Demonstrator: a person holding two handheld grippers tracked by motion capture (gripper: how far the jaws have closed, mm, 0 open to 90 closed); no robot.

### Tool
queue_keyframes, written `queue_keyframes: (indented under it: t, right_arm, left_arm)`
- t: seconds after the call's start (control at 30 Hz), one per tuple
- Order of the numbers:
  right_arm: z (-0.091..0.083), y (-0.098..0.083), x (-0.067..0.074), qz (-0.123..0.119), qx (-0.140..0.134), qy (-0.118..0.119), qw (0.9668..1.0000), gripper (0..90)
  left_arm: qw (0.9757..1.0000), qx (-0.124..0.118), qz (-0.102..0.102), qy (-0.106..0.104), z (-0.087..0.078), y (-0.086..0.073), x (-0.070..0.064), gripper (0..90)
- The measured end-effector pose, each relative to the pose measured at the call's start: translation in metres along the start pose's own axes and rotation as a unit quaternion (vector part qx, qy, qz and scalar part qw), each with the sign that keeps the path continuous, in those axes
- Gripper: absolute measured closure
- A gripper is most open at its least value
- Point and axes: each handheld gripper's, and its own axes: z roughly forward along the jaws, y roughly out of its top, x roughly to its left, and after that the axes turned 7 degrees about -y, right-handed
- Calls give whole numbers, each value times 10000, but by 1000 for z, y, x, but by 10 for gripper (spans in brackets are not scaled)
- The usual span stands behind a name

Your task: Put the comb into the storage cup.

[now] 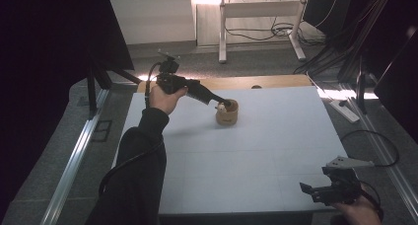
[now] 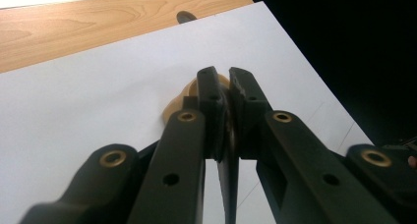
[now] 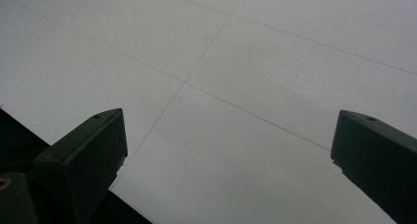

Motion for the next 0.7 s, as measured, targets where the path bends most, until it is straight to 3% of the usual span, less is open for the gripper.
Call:
queue_keyframes:
  t: [0.7]
  right_arm:
    - [1,0,0,7,54,38,10000,10]
  left_arm:
    - [9998,163,-11,101,22,1,2,833]
